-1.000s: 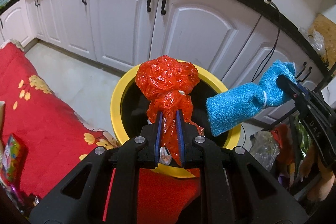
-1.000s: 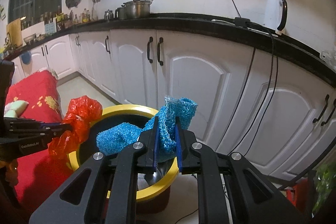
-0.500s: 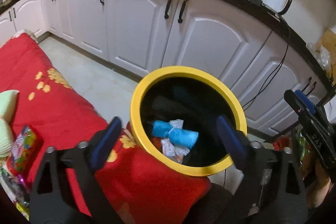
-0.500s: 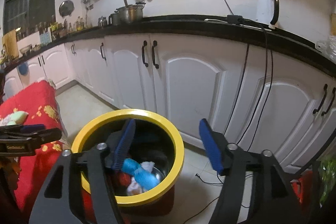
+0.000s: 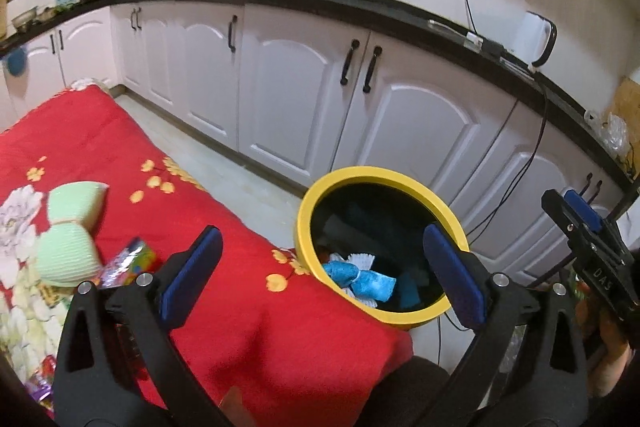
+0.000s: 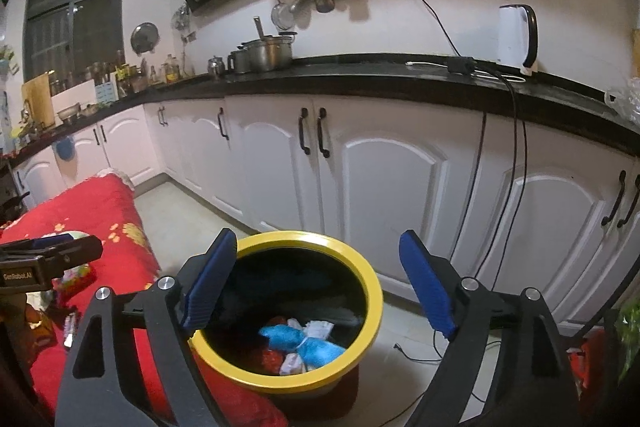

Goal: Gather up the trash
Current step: 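Move both tools back over the table toward the snack wrappers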

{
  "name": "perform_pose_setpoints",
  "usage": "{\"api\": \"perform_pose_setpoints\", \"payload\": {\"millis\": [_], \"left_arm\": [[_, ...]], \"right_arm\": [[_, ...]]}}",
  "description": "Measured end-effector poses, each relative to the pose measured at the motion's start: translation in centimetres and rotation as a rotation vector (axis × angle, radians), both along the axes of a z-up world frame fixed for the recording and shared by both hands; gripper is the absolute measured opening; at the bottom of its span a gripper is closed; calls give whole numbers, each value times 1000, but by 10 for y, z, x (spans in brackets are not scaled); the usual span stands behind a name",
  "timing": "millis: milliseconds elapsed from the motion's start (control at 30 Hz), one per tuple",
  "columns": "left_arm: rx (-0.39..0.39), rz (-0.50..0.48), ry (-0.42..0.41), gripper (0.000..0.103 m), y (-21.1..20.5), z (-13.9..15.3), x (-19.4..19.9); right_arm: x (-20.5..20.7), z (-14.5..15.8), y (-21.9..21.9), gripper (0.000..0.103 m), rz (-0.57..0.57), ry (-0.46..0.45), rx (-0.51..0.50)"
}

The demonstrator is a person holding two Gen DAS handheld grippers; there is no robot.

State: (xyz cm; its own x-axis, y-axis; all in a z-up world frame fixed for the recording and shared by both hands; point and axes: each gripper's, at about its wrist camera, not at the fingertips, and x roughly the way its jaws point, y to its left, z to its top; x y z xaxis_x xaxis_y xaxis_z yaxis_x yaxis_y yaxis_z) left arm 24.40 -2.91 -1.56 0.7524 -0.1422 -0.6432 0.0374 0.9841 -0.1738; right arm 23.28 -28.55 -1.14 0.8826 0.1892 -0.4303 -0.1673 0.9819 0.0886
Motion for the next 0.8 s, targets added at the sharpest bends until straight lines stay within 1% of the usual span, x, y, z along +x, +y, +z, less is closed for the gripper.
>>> {"api": "perform_pose_setpoints", "payload": {"millis": [100,300,733,800], "left_arm": [[-1,14,-17,92,7,5,-10],[-3,35,-40,92,21,11,-29],[18,89,-87,92,49,25,-64],[21,98,-91,92,54,26,-69]], "right_arm": [[-7,4,7,83,13,-8,0],[-17,12,17,83,38,-21,5],[-39,27,38,83,102,-49,8],[-42,29,43,86,116,-50,6]]}}
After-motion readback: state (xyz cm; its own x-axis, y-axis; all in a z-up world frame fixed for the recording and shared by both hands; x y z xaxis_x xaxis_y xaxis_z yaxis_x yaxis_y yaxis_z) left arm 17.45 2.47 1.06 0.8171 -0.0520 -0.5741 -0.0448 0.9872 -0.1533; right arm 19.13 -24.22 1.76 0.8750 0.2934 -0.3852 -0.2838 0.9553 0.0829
